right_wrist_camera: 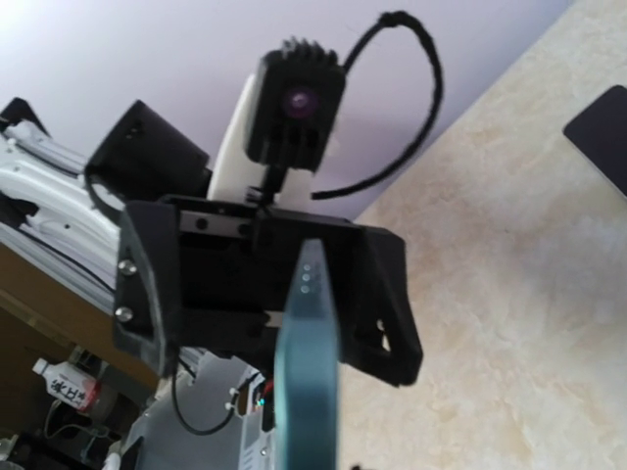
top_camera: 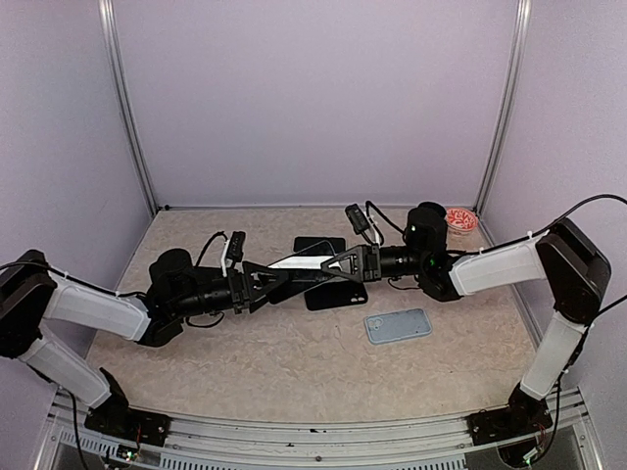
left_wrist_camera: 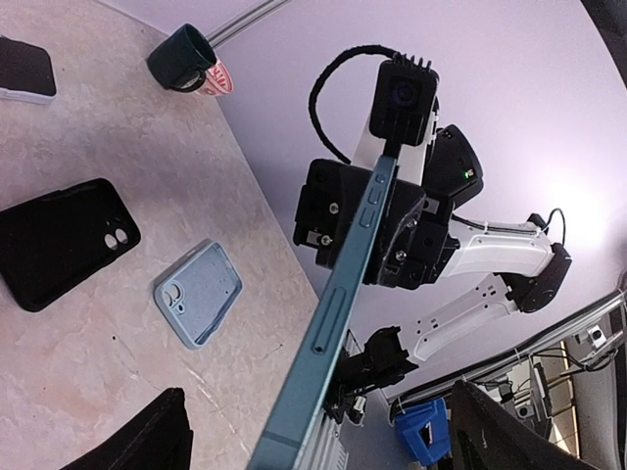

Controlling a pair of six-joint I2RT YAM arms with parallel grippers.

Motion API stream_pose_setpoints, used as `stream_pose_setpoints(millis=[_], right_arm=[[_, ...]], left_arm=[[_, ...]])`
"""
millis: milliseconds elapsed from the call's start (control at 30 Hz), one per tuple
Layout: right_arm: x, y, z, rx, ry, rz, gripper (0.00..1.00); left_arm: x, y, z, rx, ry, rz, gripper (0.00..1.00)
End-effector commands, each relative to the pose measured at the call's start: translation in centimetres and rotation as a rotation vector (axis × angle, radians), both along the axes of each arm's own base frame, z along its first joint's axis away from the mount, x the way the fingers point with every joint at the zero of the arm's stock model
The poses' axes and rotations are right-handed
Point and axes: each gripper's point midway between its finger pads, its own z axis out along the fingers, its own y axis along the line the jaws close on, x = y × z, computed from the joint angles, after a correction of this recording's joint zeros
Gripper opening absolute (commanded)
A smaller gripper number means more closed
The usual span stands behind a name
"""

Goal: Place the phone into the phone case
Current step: Pass from the right arm to the left

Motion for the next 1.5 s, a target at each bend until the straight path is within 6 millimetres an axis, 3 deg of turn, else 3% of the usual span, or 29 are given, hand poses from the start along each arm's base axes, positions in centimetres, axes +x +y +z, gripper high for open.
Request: stream_pose_setpoints(millis=[0, 300, 600, 900, 1000, 1067, 1167, 1467], right_arm=[[-0.2, -0.1, 1.1, 0.069, -0.035, 0.027, 0.00], [-0.1, 0.0, 0.1, 0.060, -0.009, 0.028, 0.00], [0.2, -0.1, -0.6, 0.057, 0.002, 0.010, 0.00], [1.0, -0.2, -0.8, 0.059, 0.040, -0.052, 0.00], [1.2, -0.3, -0.9, 0.061, 0.057, -0.071, 0.00], [1.3, -0.4, -0.9, 0.060, 0.064, -0.082, 0.00], [1.4, -0.5, -0.8, 0.060, 0.068, -0.088, 0.00], [2.0, -0.4, -1.3, 0.041, 0.082, -0.120, 0.00]], left_arm=[[-0.3, -0.8, 2.6, -0.087, -0.057, -0.041, 0.87], [-0.4, -1.7, 3.2, -0.130, -0.067, -0.069, 0.78], [-0.6, -2.1, 2.9, -0.139, -0.057, -0.084, 0.61], [-0.5, -1.9, 2.5, -0.131, -0.055, -0.054, 0.53], [-0.2, -1.7, 2.2, -0.114, -0.057, -0.032, 0.53], [-0.1, -1.7, 2.2, -0.098, -0.065, -0.021, 0.62], [0.0, -1.7, 1.9, -0.069, -0.073, -0.005, 0.65], [0.2, -1.5, 1.9, -0.037, -0.088, 0.026, 0.61]])
